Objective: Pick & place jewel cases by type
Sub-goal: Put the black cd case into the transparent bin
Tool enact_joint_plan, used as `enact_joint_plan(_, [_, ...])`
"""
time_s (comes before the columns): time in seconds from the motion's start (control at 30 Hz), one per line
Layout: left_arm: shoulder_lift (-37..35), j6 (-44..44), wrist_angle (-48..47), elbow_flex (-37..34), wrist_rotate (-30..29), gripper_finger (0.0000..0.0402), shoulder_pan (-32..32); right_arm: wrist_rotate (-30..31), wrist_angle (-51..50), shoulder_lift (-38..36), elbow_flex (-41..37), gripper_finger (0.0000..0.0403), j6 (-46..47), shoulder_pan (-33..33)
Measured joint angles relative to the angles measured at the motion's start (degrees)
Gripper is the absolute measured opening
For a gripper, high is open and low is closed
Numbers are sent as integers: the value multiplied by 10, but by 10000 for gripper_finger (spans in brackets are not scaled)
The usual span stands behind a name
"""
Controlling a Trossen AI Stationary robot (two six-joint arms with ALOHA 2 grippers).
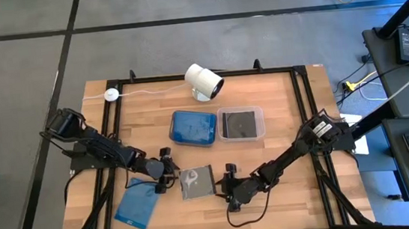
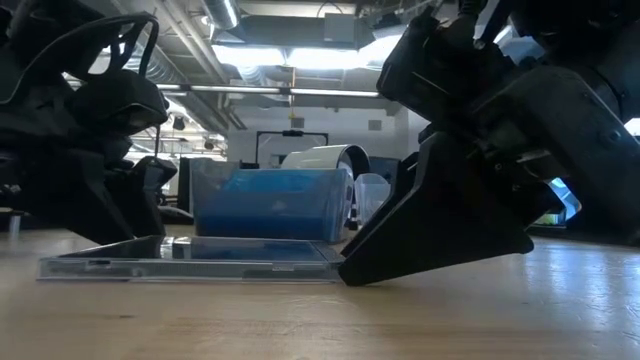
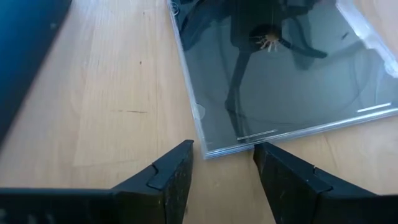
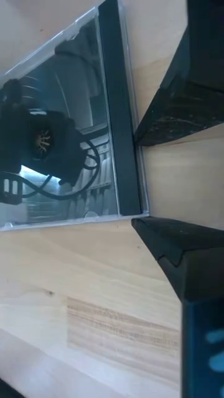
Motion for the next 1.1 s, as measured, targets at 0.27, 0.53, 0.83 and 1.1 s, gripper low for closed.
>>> enact_joint_plan(0.27, [-2, 8, 4, 0, 7, 167, -1, 3, 2, 0, 0, 204, 15, -11])
enact_joint_plan(0.53, [-2, 7, 5, 0, -3, 164, -3, 12, 28, -1, -3, 204, -31, -11])
enact_joint_plan(0.83, [-2, 7, 5, 0, -6, 164, -3, 8, 29, -7, -1, 204, -45, -11])
enact_joint_plan(1.1, [-1, 7, 4, 0, -7, 164, -3, -29, 41, -8, 12, 204, -27, -12])
